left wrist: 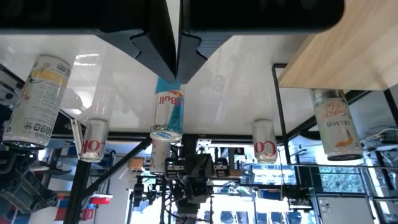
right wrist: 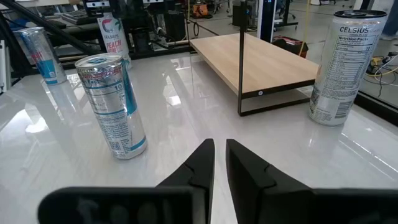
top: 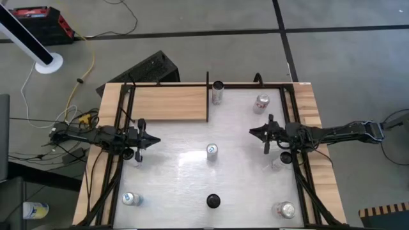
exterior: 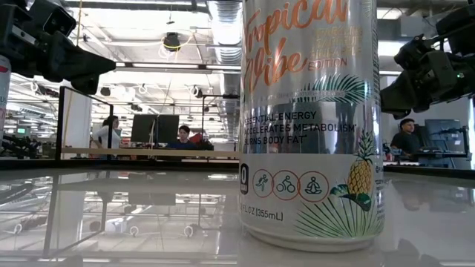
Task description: Place canned beverage on shelf
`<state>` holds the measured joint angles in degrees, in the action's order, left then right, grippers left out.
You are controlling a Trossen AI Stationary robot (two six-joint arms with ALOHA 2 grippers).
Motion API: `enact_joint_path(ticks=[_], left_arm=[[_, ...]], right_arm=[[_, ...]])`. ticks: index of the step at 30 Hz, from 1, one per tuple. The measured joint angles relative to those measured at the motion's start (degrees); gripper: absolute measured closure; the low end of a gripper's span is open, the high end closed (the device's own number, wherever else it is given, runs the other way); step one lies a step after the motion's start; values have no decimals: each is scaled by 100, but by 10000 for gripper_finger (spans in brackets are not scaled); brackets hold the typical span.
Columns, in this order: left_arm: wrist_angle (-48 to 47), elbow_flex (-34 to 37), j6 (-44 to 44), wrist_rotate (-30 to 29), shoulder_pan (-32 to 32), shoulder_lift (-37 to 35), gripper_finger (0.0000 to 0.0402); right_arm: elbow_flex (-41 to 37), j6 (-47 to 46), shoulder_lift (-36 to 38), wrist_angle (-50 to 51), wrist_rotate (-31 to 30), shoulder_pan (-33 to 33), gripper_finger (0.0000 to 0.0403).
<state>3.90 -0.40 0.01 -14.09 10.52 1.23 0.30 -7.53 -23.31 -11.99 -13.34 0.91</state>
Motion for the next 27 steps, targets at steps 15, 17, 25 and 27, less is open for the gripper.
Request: enact_joint_path(ticks=[15, 17, 25, 27], left_arm=[[57, 0, 629, -540, -2, 0, 402], [92, 2, 558, -964, -2, -2, 402], [1182, 2, -1531, -2177, -4, 0, 402], [1591, 2, -2253, -2149, -4, 0, 402]], right_arm=[[0, 44, 0, -94, 0, 8, 335], [36, 167, -2, -258, 0, 43, 335], [700, 1271, -4, -1269, 2, 222, 335], [984, 1412, -58, -1102, 2, 343, 335]])
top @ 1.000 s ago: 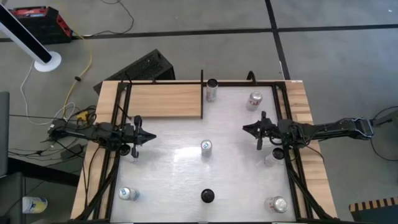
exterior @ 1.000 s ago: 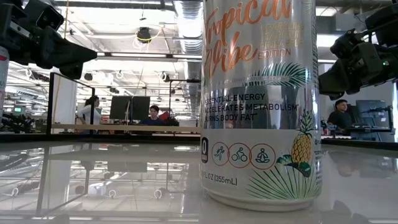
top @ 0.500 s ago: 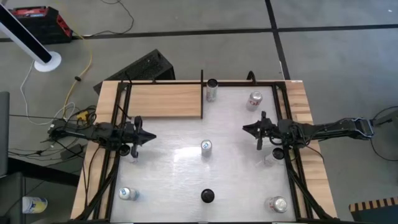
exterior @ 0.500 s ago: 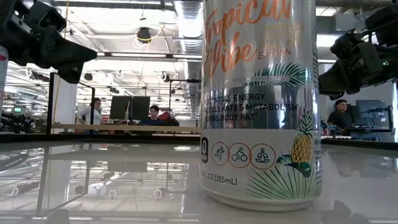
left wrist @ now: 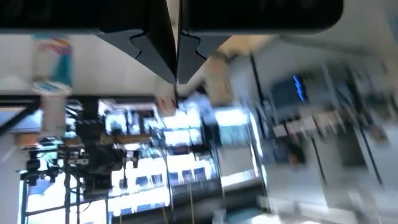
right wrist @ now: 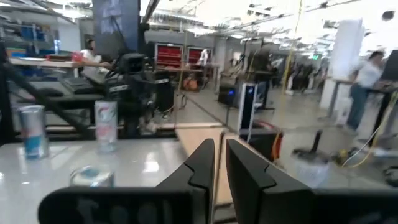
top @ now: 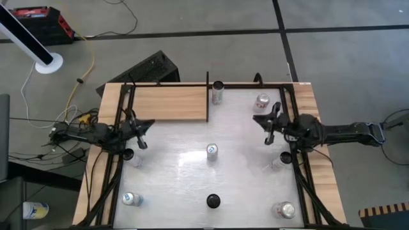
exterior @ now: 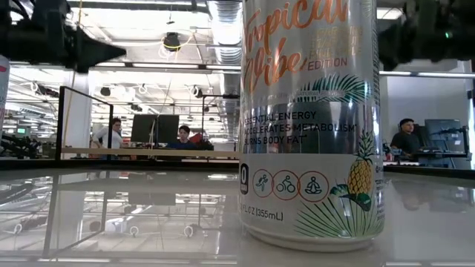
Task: Place canned beverage on shelf
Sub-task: Put the top silver-red soda can on the shelf
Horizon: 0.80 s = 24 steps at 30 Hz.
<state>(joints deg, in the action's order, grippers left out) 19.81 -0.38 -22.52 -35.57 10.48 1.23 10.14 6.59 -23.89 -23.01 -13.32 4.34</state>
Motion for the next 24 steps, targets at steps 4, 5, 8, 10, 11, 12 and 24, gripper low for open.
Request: enact_joint_path(ticks=[4, 5, 8, 10, 11, 12, 24], left_arm=[[391, 0, -743, 80, 0, 0, 402], [391, 0, -746, 76, -2, 0, 401], [247, 0, -377, -140, -41, 0, 394], [55, 0, -70, -241, -114, 0, 380], [-20, 0, 87, -258, -152, 0, 370], [-81, 0, 232, -260, -190, 2, 359], [-217, -285, 889, -253, -457, 68, 163]], right_arm=[[580, 259, -335, 555, -11, 382, 333], [729, 285, -462, 698, -11, 501, 330], [1255, 184, -870, 1443, -15, 847, 313], [1691, -22, -1148, 2256, -58, 1080, 291], [1899, -135, -1285, 2642, -123, 1189, 277], [2123, -237, -1427, 3046, -222, 1294, 261], [3934, -886, -2947, 5593, -742, 2557, 49]])
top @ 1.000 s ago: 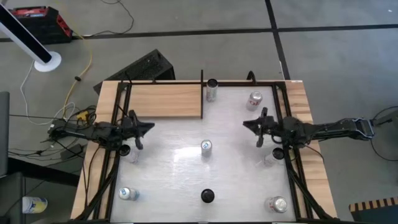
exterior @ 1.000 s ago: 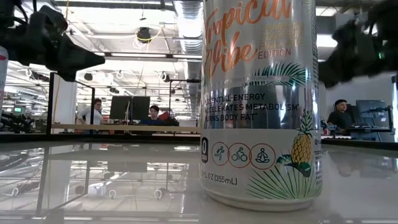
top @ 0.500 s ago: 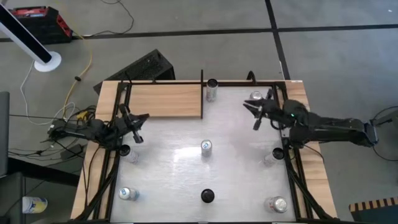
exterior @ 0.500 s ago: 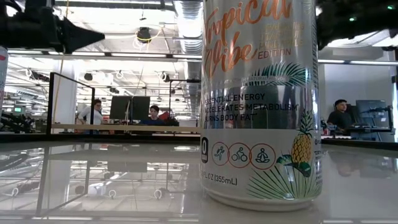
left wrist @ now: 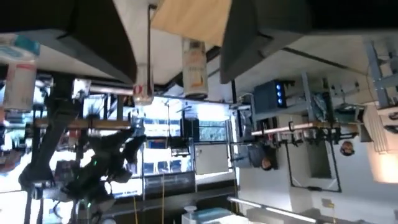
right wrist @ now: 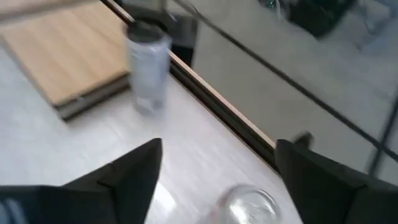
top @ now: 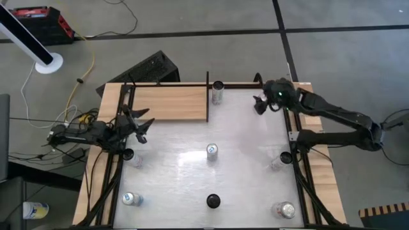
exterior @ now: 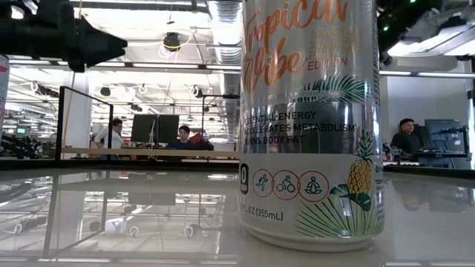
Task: Place canned beverage on shelf
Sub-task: Put the top silver-red soda can on the shelf
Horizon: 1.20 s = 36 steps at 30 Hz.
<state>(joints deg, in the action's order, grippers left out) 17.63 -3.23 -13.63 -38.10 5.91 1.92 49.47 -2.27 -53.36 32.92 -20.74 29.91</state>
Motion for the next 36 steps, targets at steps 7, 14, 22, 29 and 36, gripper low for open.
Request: enact_joint_path(ticks=[7, 14, 22, 29, 36], left_arm=[[-32, -60, 346, -788, -4, 74, 104], [-31, -61, 467, -391, -2, 72, 101], [-300, -65, 536, -381, -2, 72, 101], [-562, -69, 734, -303, -2, 72, 101], [-571, -74, 680, -274, -2, 72, 101]], right_arm=[[779, -398, -955, 1524, -50, 899, 6], [806, -514, -1541, 1571, 268, 1434, 20], [806, -491, -1723, 1378, 590, 1514, 20], [490, -549, -1662, 1272, 883, 1530, 20], [-183, -667, -1668, 629, 906, 1530, 20]])
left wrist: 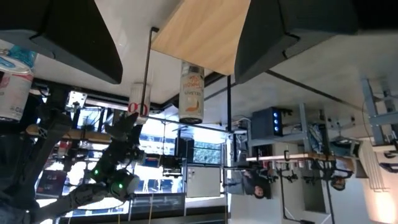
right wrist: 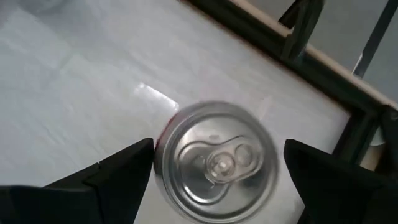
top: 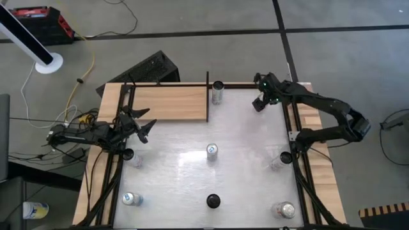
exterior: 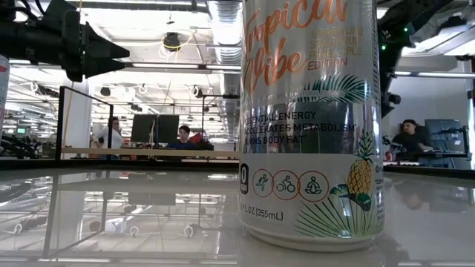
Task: Place canned beverage on shelf
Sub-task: Put the top silver-red soda can on the shelf
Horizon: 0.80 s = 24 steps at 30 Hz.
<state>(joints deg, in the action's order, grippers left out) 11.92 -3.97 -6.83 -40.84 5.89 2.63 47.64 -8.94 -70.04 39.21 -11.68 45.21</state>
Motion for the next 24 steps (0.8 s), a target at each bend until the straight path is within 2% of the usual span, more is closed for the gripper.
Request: enact_joint_path(ticks=[9, 17, 24], left_arm=[[108, 0, -36, 0, 0, 0, 101], [122, -2, -87, -2, 2, 0, 101], [50, -2, -90, -4, 2, 0, 101]], right_arm=[[-284, -62, -2, -200, -8, -13, 23], [-284, 206, -2, -275, -63, -17, 79], [-81, 477, 37, -77, -80, -116, 79]])
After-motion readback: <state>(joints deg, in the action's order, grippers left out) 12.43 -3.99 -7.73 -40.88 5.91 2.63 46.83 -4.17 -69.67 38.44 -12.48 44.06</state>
